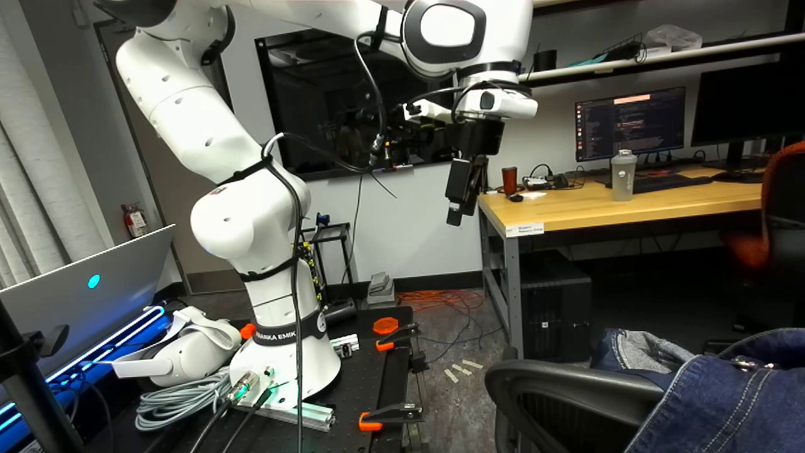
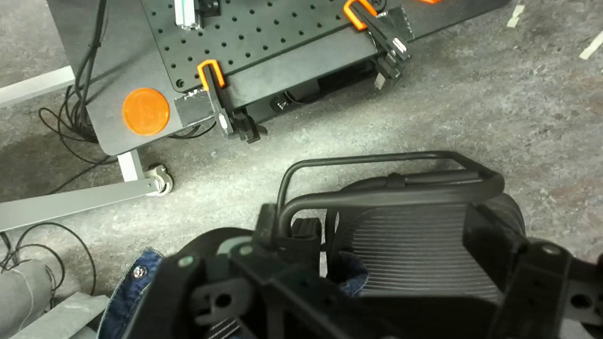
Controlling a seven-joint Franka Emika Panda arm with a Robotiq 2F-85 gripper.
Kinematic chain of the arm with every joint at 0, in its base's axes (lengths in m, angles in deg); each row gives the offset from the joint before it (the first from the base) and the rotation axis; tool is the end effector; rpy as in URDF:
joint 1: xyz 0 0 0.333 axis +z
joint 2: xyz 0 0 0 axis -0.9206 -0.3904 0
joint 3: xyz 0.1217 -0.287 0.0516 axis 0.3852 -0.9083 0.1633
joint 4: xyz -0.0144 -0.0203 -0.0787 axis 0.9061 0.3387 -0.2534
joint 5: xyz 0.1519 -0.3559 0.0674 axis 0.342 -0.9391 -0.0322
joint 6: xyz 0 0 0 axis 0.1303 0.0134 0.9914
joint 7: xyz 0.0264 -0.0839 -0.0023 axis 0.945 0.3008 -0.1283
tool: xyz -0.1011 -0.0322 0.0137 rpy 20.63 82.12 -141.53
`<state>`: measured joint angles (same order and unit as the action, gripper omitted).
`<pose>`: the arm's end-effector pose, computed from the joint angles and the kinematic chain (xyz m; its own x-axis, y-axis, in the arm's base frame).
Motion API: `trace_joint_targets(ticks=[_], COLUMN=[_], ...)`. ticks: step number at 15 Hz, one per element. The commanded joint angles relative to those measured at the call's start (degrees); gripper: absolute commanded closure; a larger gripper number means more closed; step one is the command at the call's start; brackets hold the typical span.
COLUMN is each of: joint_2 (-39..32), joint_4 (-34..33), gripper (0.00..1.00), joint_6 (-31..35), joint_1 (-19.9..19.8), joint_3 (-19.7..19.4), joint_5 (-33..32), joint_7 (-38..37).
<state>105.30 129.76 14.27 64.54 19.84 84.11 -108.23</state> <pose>0.3802 0.0192 0.4291 0.9007 -0.3655 -0.2349 -0.3485 -0.9306 0.1115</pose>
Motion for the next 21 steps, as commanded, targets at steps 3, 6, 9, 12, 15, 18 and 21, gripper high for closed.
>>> trace_joint_targets(ticks=[3,6,9,12,15,18,21], joint_2=[-8.5,-13.3,-15.4,-14.4,-14.5,-17.1,-20.2], joint_4=[-7.4,-12.1,-15.2,-13.8,-14.3,-15.4,-16.3], gripper=[0.0,0.0,0.0,0.0,0.0,0.0,0.0], joint_6=[6.9,9.9,11.4,11.1,11.1,11.7,14.8], joint_1=[-3.1,-4.2,-4.4,-3.8,-3.8,-4.0,-4.1], joint_3=[-1.8,-3.2,-5.2,-5.9,-6.2,-5.6,-5.9], joint_5=[-0.5,-0.2,1.6,1.1,1.3,1.5,1.7], joint_7=[-5.7,-8.6,-8.7,-7.9,-7.9,-14.0,-22.5])
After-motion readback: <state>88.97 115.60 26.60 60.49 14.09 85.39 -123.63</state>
